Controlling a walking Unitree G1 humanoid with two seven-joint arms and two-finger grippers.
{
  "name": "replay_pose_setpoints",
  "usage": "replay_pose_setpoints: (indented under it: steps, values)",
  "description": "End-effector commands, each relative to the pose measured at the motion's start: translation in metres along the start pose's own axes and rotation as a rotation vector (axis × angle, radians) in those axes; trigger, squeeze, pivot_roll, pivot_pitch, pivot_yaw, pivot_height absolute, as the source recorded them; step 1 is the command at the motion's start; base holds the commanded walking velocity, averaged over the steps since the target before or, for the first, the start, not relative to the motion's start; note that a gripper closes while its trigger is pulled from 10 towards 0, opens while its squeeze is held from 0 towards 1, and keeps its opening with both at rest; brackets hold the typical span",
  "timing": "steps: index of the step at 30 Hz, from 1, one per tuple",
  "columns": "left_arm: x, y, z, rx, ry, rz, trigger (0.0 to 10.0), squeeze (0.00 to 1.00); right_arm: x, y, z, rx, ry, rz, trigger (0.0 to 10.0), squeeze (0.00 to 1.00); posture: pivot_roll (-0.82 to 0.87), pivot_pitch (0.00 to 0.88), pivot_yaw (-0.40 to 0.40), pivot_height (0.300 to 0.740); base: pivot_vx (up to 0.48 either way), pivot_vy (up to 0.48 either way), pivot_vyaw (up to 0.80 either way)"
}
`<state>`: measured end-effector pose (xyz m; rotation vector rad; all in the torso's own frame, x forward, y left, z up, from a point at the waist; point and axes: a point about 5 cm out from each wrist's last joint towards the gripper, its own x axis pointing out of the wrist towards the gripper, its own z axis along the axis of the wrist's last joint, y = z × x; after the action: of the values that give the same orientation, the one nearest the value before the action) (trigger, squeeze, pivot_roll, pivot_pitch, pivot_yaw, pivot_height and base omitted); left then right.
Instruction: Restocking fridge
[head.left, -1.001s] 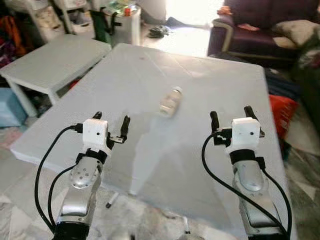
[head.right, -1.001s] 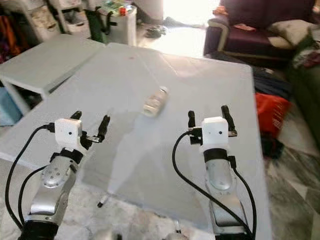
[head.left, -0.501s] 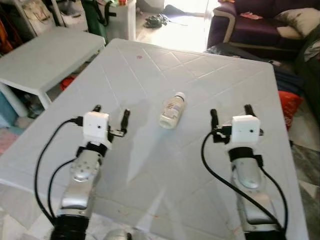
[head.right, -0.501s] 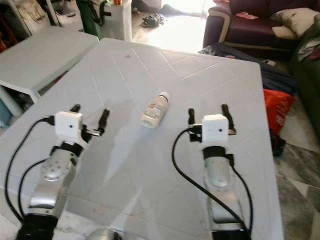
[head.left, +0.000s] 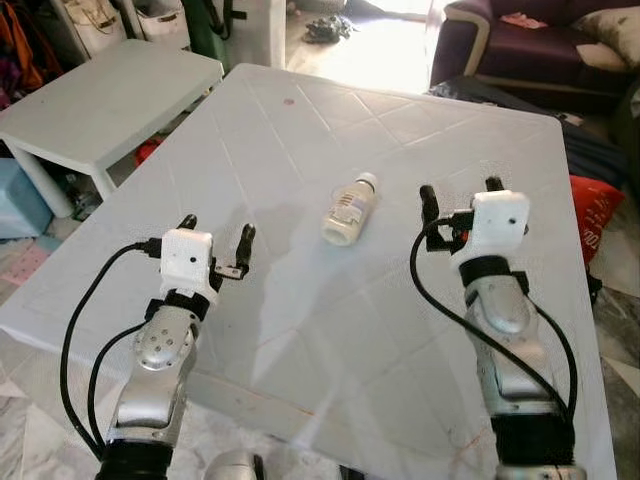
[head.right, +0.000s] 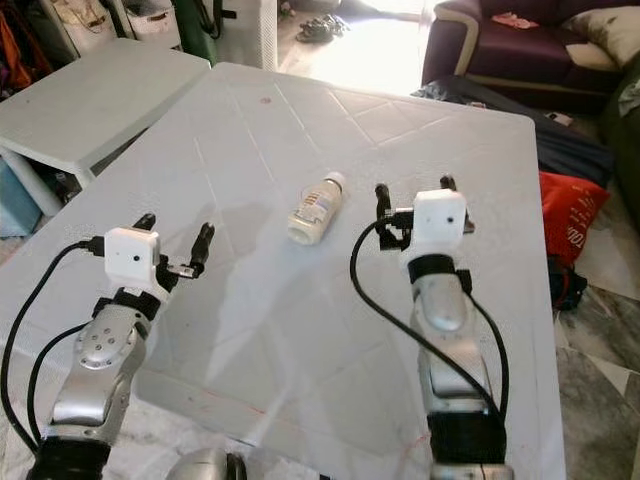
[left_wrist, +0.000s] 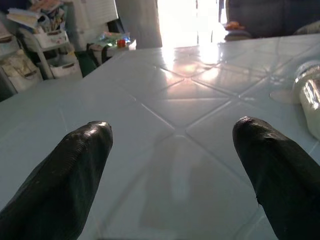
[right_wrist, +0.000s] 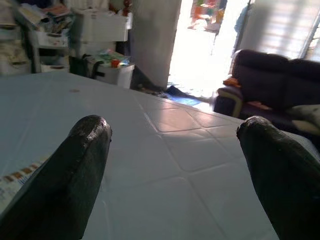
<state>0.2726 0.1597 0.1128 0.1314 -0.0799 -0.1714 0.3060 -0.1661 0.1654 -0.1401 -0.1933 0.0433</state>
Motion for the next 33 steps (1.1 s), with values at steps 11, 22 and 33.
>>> replay_pose_setpoints:
  steps: [11, 22, 33]
  values:
    - [-0.005, 0.003, 0.003, 0.035, 0.021, -0.027, 10.0, 0.00, 0.042, 0.029, 0.011, 0.176, 0.070, 0.243, 10.0, 0.00, 0.03, 0.160, 0.025, 0.740, 0.000, 0.000, 0.00]
    - [-0.005, -0.003, 0.000, 0.036, 0.045, -0.051, 10.0, 0.00, 0.034, 0.084, -0.011, 0.274, 0.287, 0.471, 10.0, 0.00, 0.02, 0.160, 0.017, 0.740, 0.000, 0.000, 0.00]
    - [-0.006, -0.005, -0.001, 0.020, 0.053, -0.043, 10.0, 0.00, 0.000, 0.085, -0.025, 0.272, 0.489, 0.484, 10.0, 0.00, 0.01, 0.163, 0.000, 0.740, 0.000, 0.000, 0.00]
